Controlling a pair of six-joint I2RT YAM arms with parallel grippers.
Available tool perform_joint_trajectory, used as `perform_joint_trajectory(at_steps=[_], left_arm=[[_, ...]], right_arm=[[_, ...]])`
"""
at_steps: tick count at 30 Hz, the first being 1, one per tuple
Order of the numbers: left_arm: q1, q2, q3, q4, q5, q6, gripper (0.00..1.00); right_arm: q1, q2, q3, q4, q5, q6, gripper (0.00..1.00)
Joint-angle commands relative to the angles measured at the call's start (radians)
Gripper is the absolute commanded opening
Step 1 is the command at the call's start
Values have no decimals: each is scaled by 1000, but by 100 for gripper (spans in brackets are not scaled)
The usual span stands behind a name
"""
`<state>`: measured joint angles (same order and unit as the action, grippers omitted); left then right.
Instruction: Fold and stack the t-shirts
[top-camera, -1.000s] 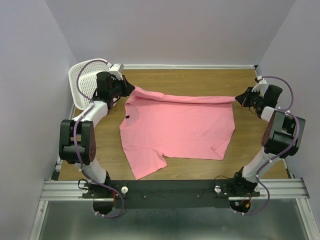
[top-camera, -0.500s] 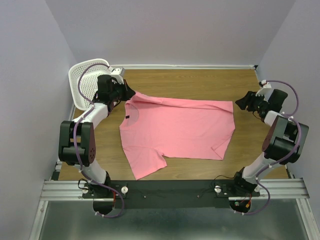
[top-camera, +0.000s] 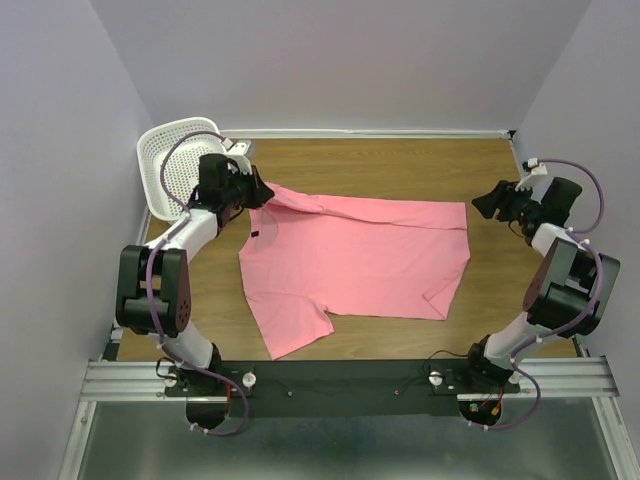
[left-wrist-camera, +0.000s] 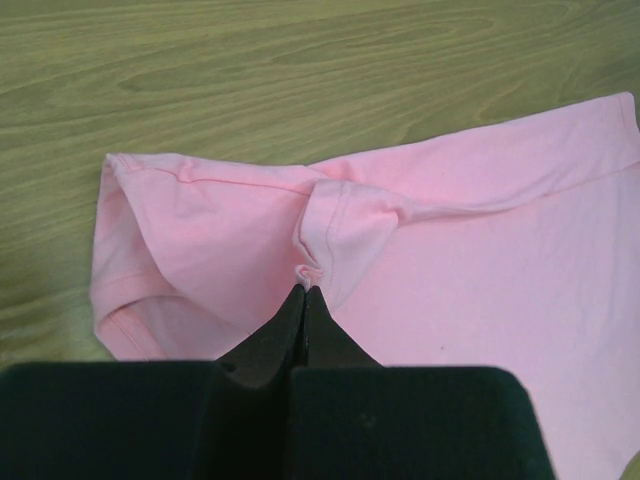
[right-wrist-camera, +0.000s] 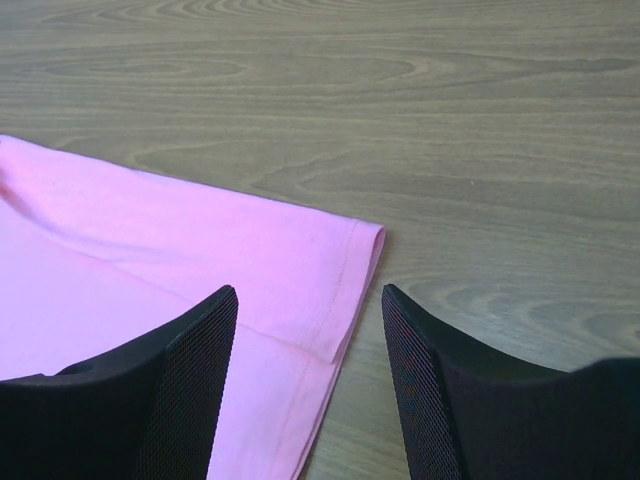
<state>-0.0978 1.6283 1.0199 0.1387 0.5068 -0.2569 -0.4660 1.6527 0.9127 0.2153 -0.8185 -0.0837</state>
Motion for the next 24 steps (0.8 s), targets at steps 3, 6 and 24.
perform_joint_trajectory(at_steps=[3, 6, 24], left_arm=[[-6, -53, -27, -27, 7, 27, 0], [-8, -62, -37, -31, 7, 28, 0], [-10, -97, -60, -134, -42, 79, 30]], right_arm=[[-5, 2, -12, -27, -42, -8, 68], [-5, 10, -11, -28, -47, -8, 68], [-5, -1, -6, -48, -70, -22, 70]])
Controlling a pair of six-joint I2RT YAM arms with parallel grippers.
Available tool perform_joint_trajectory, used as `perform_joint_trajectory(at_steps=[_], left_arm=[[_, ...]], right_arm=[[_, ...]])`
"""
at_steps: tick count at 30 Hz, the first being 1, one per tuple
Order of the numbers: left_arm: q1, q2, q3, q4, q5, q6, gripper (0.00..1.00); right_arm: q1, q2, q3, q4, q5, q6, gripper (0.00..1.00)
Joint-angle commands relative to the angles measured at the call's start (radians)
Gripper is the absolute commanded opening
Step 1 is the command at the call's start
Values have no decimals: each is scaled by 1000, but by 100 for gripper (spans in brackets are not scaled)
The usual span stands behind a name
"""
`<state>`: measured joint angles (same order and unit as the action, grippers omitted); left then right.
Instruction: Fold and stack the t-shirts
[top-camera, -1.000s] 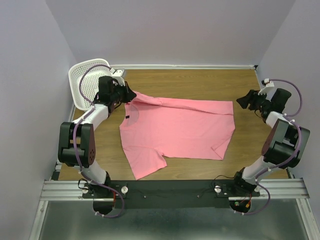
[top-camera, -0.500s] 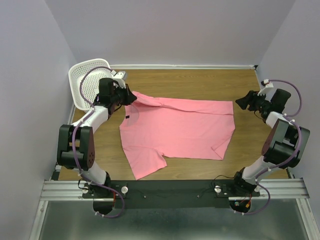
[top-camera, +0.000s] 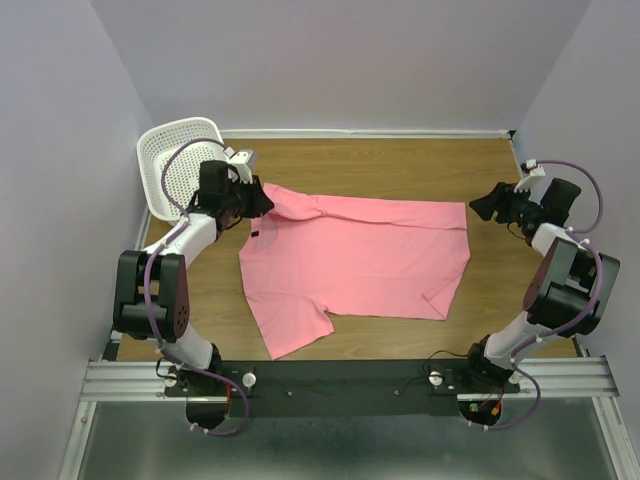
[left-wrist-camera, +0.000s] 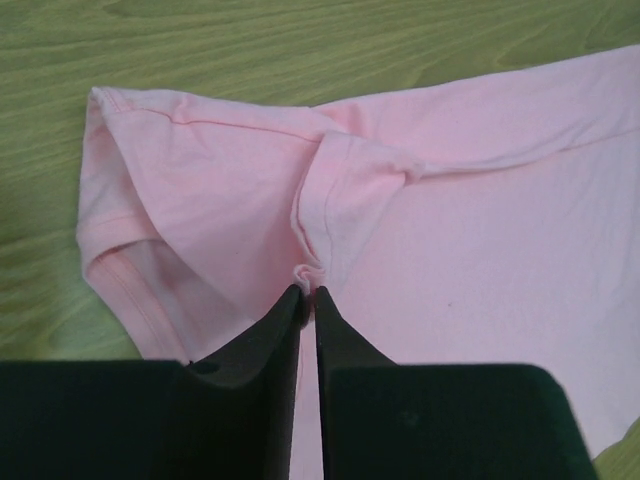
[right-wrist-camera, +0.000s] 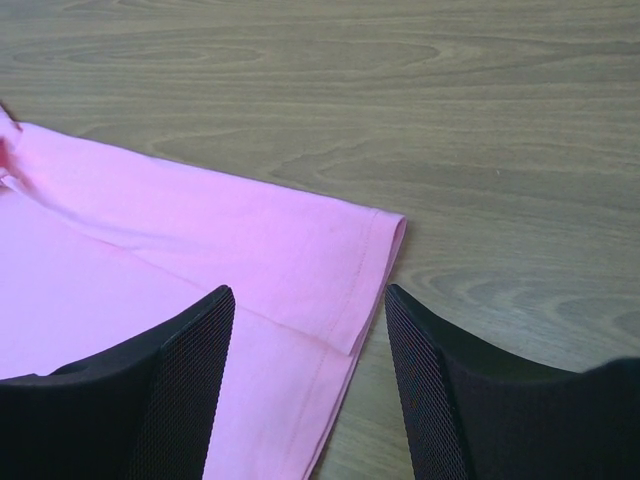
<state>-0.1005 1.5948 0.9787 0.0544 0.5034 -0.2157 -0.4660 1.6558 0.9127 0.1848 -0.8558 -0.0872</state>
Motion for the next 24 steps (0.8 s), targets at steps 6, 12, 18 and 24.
perform_joint_trajectory(at_steps=[6, 12, 18, 24], left_arm=[[-51, -315, -51, 21, -146, 95, 64], [-59, -41, 159, -154, -102, 128, 64], [-113, 195, 333, -289, -140, 194, 63], [-119, 316, 391, -327, -120, 211, 63]], right_arm=[[-5, -11, -3, -28, -52, -17, 70], [-5, -1, 11, -44, -77, -16, 71], [-5, -4, -6, -54, -89, -31, 72], [-5, 21, 3, -61, -103, -26, 72]])
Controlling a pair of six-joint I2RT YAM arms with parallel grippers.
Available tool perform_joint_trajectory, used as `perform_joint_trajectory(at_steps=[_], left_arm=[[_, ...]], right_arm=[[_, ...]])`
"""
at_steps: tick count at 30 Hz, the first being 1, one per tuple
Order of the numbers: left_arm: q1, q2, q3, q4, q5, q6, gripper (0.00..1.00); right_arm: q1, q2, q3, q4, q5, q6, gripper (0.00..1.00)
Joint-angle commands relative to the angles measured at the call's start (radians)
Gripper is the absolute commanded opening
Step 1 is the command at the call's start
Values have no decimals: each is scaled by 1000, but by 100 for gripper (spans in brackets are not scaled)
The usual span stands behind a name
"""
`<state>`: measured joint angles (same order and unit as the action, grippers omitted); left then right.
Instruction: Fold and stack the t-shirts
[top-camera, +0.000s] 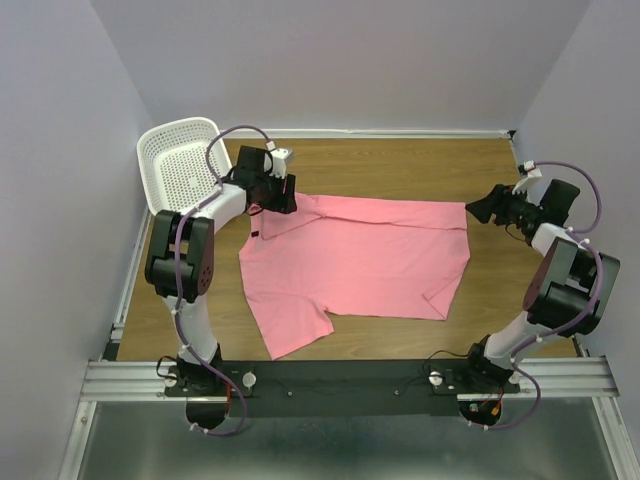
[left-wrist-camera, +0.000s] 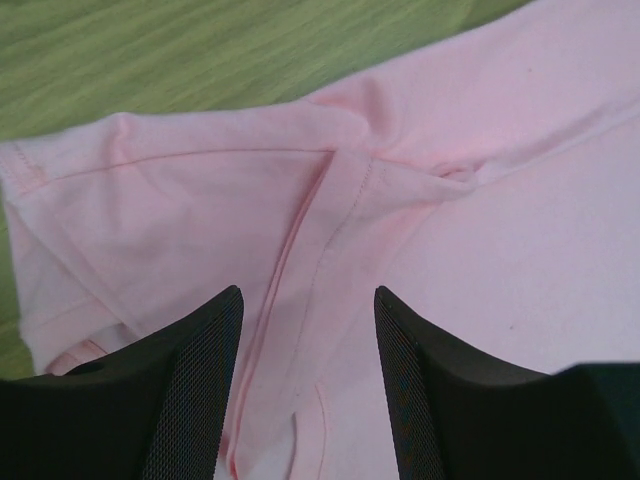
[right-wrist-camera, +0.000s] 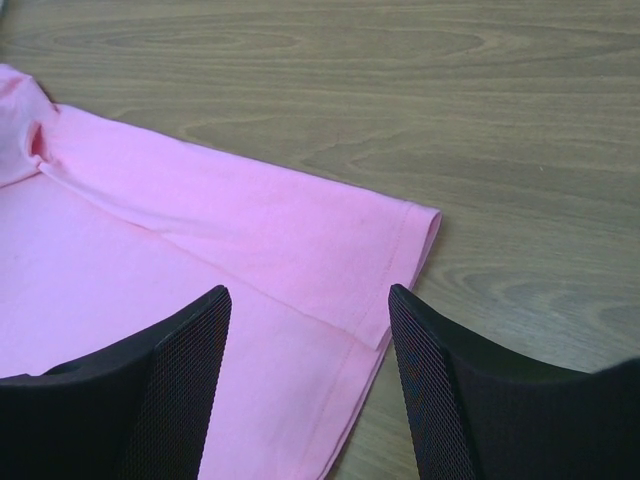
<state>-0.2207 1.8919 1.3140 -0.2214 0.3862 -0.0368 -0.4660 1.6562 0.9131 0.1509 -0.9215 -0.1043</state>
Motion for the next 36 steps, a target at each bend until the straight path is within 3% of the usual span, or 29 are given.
perform_joint_trajectory(at_steps=[1, 15, 28, 36], left_arm=[[0, 33, 62, -52, -3, 57, 63], [-28, 174, 157, -108, -46, 86, 61], [-32, 161, 149, -127, 20, 80, 32], [-34, 147, 145, -145, 36, 81, 30]], right_arm=[[-5, 22, 1, -27, -39, -9, 72], [-5, 39, 1, -34, -42, -9, 73], [-3, 47, 9, -36, -43, -5, 73], [-5, 48, 13, -39, -48, 8, 74]])
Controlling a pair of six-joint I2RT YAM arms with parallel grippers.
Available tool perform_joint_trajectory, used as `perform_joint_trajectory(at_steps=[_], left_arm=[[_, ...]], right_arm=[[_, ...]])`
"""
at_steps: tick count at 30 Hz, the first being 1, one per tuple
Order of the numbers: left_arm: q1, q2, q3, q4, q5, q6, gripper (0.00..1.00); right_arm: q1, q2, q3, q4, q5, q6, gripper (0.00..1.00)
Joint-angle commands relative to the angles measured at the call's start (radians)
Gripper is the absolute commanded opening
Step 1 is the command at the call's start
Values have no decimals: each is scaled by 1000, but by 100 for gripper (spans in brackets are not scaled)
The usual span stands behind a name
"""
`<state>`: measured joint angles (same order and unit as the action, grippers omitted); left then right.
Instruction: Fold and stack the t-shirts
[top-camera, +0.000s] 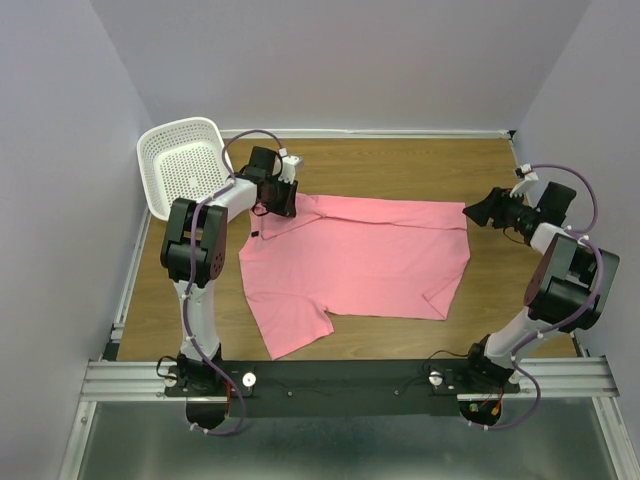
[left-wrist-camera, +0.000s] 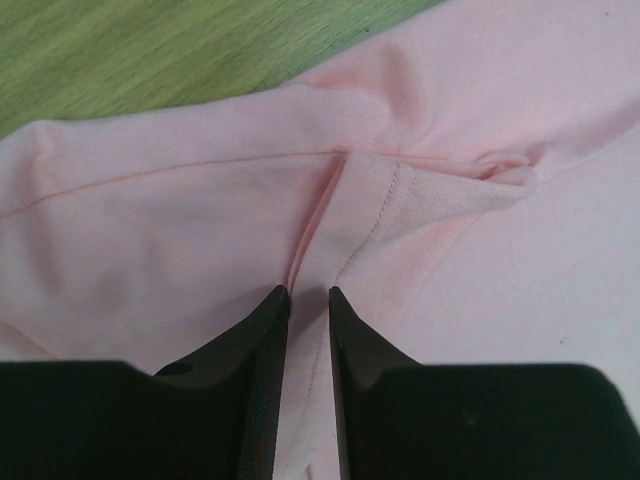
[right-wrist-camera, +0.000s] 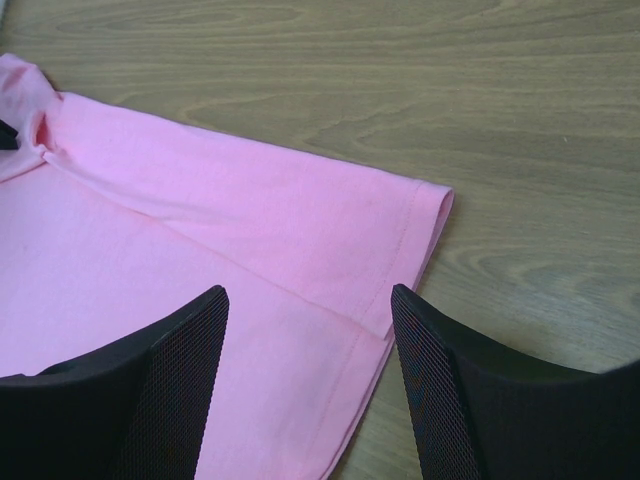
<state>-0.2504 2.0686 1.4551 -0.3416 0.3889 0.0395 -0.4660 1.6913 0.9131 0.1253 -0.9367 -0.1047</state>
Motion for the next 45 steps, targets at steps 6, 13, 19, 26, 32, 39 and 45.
perform_joint_trajectory(at_steps=[6, 13, 19, 26, 32, 39, 45], left_arm=[[-12, -34, 4, -30, 36, 3, 13], [-24, -125, -39, -7, 44, -12, 0], [-68, -241, -169, 44, 99, -35, 0], [-151, -316, -341, 26, -11, -84, 37], [-181, -676, -496, 148, -261, -176, 54], [-156, -916, -519, 154, -416, -280, 80], [89, -1154, -775, 309, -170, -527, 90]], right_arm=[[-6, 5, 13, -16, -36, 10, 74], [-11, -1, 13, -19, -42, 10, 74], [-16, -4, 20, -19, -48, 19, 74], [-22, -13, 23, -23, -57, 26, 75], [-23, -19, 26, -24, -65, 26, 75], [-23, -48, 55, -168, -51, -79, 75], [-23, 53, 99, -222, 147, -40, 75]])
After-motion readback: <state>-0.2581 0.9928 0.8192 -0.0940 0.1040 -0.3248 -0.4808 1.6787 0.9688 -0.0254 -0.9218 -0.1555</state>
